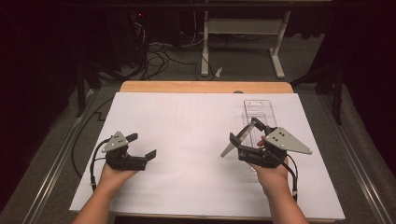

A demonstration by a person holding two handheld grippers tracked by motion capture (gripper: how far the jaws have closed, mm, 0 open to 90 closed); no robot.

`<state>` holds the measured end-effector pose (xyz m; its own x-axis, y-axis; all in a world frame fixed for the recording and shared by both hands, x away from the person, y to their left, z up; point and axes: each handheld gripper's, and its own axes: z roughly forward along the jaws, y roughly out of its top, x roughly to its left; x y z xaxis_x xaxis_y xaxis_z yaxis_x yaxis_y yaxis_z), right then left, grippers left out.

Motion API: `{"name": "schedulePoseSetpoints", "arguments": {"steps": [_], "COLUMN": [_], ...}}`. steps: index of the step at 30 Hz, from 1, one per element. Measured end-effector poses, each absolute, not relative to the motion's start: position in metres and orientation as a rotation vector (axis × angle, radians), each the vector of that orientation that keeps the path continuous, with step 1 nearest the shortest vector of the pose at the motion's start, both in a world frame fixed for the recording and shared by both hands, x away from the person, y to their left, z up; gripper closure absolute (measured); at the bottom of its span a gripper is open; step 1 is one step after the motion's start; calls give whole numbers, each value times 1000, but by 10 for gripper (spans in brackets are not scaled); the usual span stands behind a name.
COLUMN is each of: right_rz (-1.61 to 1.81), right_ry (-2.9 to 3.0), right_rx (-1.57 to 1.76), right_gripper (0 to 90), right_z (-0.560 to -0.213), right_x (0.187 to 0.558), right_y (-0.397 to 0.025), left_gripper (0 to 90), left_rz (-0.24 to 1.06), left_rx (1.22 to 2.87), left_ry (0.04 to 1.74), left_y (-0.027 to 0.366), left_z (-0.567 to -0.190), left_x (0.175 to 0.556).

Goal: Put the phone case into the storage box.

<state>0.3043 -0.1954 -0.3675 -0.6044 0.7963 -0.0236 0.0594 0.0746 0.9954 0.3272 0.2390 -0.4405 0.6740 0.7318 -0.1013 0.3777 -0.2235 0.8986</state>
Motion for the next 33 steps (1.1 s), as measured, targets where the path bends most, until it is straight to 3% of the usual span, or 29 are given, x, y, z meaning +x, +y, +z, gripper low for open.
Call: {"name": "schedulePoseSetpoints", "arguments": {"steps": [33], "right_rz": [1595], "right_ry": [1557], "right_rx": [881], "right_gripper": [151], "right_z": [-335], "right_x": [291], "right_y": [-234], "left_gripper": [4], "left_rz": [427], "left_rx": [1813], "left_ry": [897], "left_y": [246], "left_z": [-441], "left_x": [328]}}
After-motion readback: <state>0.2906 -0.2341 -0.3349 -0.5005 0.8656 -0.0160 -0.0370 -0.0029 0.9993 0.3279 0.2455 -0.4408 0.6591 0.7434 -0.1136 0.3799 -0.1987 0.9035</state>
